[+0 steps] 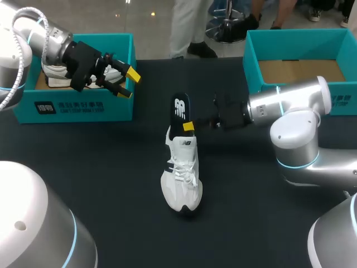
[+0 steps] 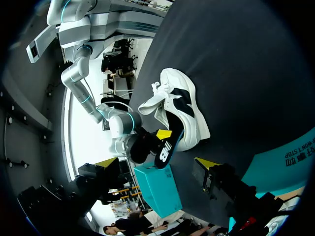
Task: Take the shoe out of the shoebox, open the shoe tongue, remove and reinsert the insole, then place the shoe into the shoebox
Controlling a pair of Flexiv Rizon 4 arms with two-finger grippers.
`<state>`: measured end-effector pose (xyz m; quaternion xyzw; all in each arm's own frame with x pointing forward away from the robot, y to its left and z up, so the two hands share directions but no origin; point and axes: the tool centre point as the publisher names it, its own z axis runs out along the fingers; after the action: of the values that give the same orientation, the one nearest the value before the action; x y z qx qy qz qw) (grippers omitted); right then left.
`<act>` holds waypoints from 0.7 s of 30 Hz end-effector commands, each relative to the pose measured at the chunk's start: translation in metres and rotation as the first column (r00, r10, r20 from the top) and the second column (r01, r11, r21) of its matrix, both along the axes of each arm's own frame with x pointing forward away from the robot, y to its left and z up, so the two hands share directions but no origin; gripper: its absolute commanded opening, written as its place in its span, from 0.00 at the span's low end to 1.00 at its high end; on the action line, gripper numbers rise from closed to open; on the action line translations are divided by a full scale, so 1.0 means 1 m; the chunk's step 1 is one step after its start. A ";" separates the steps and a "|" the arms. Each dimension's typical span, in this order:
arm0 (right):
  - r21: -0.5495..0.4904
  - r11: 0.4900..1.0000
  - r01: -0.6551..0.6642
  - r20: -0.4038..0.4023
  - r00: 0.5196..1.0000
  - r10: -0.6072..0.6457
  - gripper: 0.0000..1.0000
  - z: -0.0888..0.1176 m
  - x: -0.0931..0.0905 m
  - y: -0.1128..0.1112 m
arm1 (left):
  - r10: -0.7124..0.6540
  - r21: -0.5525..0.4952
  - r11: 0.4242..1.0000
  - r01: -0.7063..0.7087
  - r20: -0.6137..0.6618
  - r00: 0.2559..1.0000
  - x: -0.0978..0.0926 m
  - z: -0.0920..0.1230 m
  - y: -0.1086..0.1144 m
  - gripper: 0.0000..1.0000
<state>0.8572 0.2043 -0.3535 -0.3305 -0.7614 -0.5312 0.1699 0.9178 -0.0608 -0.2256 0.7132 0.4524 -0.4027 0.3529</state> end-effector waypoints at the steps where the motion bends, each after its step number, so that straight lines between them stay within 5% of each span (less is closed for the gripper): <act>1: 0.004 1.000 0.014 -0.006 1.000 -0.014 0.00 -0.004 -0.011 0.003 | -0.001 0.001 1.000 0.001 0.001 1.000 0.000 0.000 0.000 1.00; 15: 0.013 0.999 0.029 -0.038 0.999 -0.028 0.00 -0.007 -0.026 0.006 | -0.001 0.001 1.000 0.001 0.001 1.000 0.000 0.000 0.000 1.00; 16: 0.012 1.000 0.029 -0.032 0.999 -0.028 0.11 -0.005 -0.024 0.006 | -0.001 0.001 1.000 0.001 0.001 1.000 0.000 0.000 0.000 1.00; 21: 0.005 1.000 0.019 -0.009 1.000 -0.019 0.14 0.005 -0.015 0.006 | -0.001 0.001 1.000 0.001 0.001 1.000 0.000 0.000 0.000 1.00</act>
<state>0.8374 0.2079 -0.3526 -0.3402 -0.7524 -0.5385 0.1678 0.9178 -0.0608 -0.2256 0.7132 0.4524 -0.4026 0.3529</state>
